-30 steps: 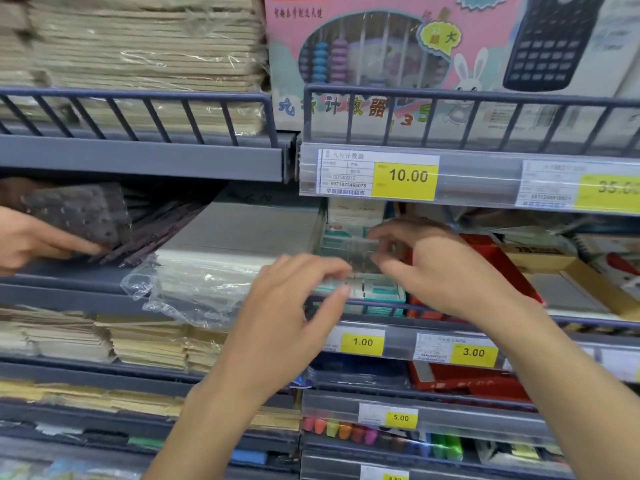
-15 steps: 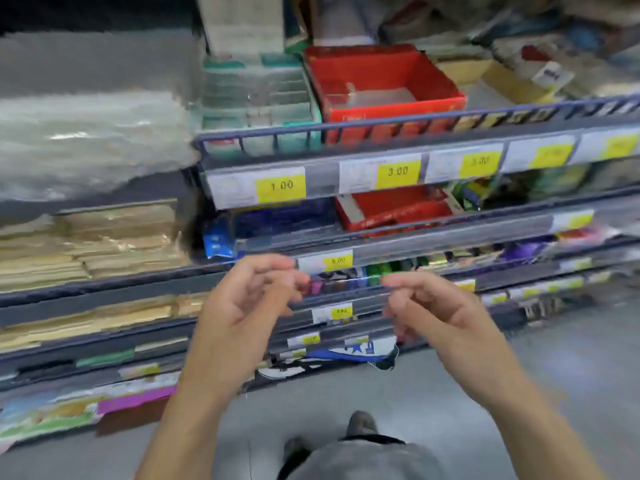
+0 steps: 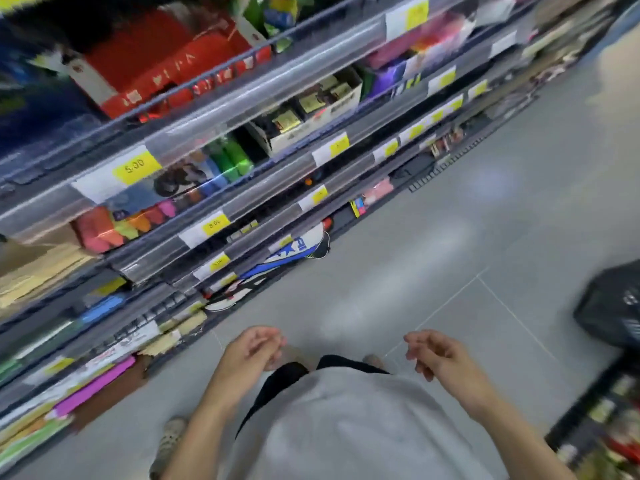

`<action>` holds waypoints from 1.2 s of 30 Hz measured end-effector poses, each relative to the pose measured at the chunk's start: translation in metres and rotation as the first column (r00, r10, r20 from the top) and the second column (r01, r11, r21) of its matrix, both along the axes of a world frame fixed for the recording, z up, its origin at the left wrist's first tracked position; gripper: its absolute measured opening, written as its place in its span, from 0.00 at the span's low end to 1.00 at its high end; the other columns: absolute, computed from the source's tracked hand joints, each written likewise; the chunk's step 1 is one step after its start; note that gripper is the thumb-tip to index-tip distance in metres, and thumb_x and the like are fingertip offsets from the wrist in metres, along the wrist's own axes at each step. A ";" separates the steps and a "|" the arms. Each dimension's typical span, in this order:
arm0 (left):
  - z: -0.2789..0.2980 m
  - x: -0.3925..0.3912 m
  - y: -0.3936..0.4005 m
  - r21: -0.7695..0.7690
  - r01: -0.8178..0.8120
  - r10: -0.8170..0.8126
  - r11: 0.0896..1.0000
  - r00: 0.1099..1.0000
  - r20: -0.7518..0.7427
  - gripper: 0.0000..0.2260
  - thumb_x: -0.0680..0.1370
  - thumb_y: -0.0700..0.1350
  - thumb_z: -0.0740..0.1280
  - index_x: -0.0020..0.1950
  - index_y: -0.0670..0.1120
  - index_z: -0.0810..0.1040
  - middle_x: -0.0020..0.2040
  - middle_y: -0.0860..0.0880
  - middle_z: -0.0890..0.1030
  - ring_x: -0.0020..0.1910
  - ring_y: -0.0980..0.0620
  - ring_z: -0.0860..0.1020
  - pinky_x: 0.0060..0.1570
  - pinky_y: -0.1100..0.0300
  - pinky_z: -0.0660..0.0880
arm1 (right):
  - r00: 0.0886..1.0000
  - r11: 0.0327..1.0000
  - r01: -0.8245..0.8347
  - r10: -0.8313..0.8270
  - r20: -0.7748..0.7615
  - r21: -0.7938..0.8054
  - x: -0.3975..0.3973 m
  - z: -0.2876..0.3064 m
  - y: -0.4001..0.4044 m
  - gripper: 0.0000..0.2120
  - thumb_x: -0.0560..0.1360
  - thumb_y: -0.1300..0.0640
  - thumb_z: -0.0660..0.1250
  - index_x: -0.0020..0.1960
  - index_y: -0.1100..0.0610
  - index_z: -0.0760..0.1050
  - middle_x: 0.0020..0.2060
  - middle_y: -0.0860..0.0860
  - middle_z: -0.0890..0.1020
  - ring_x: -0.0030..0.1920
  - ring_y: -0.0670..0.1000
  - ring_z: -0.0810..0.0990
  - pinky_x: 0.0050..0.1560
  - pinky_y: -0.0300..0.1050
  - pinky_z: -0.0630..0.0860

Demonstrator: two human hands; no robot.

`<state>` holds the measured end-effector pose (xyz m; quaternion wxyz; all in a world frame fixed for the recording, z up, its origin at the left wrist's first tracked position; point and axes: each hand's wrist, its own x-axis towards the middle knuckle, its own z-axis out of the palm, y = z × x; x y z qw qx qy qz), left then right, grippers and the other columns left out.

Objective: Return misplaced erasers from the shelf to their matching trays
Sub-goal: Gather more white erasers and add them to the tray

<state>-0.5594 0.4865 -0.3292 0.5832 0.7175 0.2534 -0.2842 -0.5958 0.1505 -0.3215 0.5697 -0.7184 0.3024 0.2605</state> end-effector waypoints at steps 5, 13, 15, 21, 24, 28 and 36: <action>0.002 -0.008 -0.067 0.033 0.107 -0.107 0.994 0.994 -0.024 0.05 0.83 0.41 0.68 0.57 0.44 0.82 0.49 0.51 0.88 0.43 0.58 0.84 0.40 0.68 0.78 | 0.993 0.994 0.109 -0.111 -0.050 -0.031 -0.045 -0.009 -0.065 0.09 0.80 0.67 0.64 0.53 0.60 0.81 0.40 0.55 0.84 0.33 0.49 0.77 0.37 0.46 0.73; 0.004 0.015 -0.148 0.066 0.227 -0.227 0.972 0.974 0.000 0.05 0.83 0.42 0.68 0.58 0.48 0.81 0.51 0.53 0.88 0.48 0.54 0.85 0.44 0.64 0.77 | 0.971 0.976 0.217 -0.219 0.100 0.033 -0.013 0.012 -0.140 0.07 0.81 0.65 0.64 0.55 0.59 0.80 0.39 0.53 0.83 0.30 0.44 0.76 0.32 0.36 0.73; 0.002 0.025 -0.167 0.055 0.246 -0.246 0.968 0.969 -0.003 0.06 0.83 0.42 0.68 0.59 0.48 0.81 0.51 0.52 0.88 0.47 0.55 0.85 0.44 0.64 0.78 | 0.957 0.968 0.244 -0.249 0.148 0.055 0.004 0.021 -0.157 0.07 0.81 0.64 0.65 0.54 0.58 0.81 0.38 0.51 0.84 0.31 0.44 0.76 0.32 0.36 0.73; -0.009 0.083 -0.231 0.032 0.322 -0.322 0.946 0.947 0.002 0.06 0.83 0.40 0.67 0.59 0.46 0.81 0.51 0.50 0.88 0.45 0.56 0.83 0.45 0.64 0.77 | 0.926 0.948 0.310 -0.317 0.204 0.067 0.053 0.028 -0.209 0.07 0.80 0.63 0.65 0.54 0.57 0.81 0.40 0.52 0.85 0.34 0.47 0.78 0.34 0.38 0.74; -0.011 0.130 -0.267 0.008 0.359 -0.359 0.933 0.933 0.007 0.06 0.83 0.40 0.67 0.58 0.47 0.81 0.50 0.51 0.88 0.46 0.54 0.84 0.45 0.63 0.78 | 0.919 0.936 0.349 -0.351 0.178 0.043 0.073 0.024 -0.239 0.07 0.80 0.62 0.66 0.54 0.55 0.82 0.39 0.51 0.85 0.33 0.46 0.78 0.34 0.37 0.75; -0.006 0.205 -0.320 -0.003 0.422 -0.422 0.907 0.906 0.030 0.06 0.83 0.41 0.67 0.59 0.47 0.81 0.50 0.53 0.88 0.46 0.55 0.84 0.46 0.62 0.77 | 0.907 0.912 0.409 -0.404 0.118 -0.022 0.098 0.021 -0.279 0.08 0.80 0.63 0.66 0.55 0.56 0.81 0.39 0.51 0.85 0.34 0.46 0.78 0.36 0.40 0.75; 0.020 0.327 -0.407 -0.029 0.462 -0.456 0.887 0.882 0.117 0.06 0.83 0.43 0.68 0.58 0.49 0.82 0.52 0.53 0.88 0.50 0.53 0.85 0.52 0.56 0.78 | 0.886 0.888 0.459 -0.454 0.096 -0.030 0.156 0.023 -0.351 0.07 0.80 0.61 0.67 0.54 0.54 0.82 0.38 0.51 0.85 0.32 0.46 0.77 0.35 0.36 0.75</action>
